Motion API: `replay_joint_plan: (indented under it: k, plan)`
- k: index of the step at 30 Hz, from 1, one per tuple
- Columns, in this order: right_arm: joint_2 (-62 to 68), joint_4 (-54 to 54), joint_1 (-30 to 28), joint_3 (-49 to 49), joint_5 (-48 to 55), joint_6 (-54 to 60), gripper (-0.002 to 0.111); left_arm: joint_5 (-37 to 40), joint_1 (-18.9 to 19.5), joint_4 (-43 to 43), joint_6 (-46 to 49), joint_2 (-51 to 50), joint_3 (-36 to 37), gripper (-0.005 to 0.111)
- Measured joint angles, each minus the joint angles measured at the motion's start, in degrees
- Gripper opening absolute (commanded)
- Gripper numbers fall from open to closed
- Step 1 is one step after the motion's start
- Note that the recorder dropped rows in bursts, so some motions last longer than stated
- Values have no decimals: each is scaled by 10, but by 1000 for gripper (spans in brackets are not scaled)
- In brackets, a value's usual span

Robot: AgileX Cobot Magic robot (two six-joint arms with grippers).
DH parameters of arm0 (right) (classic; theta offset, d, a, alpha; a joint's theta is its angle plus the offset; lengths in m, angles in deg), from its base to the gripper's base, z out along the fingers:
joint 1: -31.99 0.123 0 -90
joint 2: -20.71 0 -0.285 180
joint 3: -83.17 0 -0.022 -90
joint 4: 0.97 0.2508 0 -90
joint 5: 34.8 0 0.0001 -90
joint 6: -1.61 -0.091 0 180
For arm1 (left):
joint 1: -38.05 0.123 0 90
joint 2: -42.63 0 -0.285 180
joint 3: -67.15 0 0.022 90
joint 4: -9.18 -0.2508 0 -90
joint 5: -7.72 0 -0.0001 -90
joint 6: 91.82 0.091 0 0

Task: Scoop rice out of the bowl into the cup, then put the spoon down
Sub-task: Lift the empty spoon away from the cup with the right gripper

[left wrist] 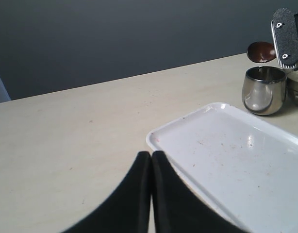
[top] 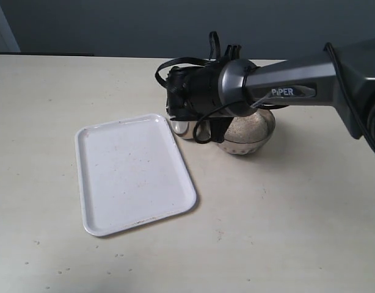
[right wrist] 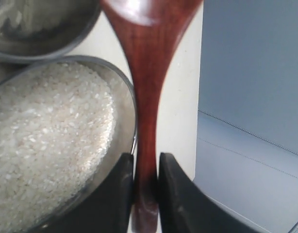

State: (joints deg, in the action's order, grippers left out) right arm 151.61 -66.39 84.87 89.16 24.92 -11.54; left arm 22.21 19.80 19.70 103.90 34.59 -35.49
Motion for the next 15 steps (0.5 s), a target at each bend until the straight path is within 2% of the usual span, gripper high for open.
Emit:
replay_joint_plan:
  k: [15]
  plan:
    - [-10,-47,7,-47,-5,-49,-1,0,0,0,0,0,0,1]
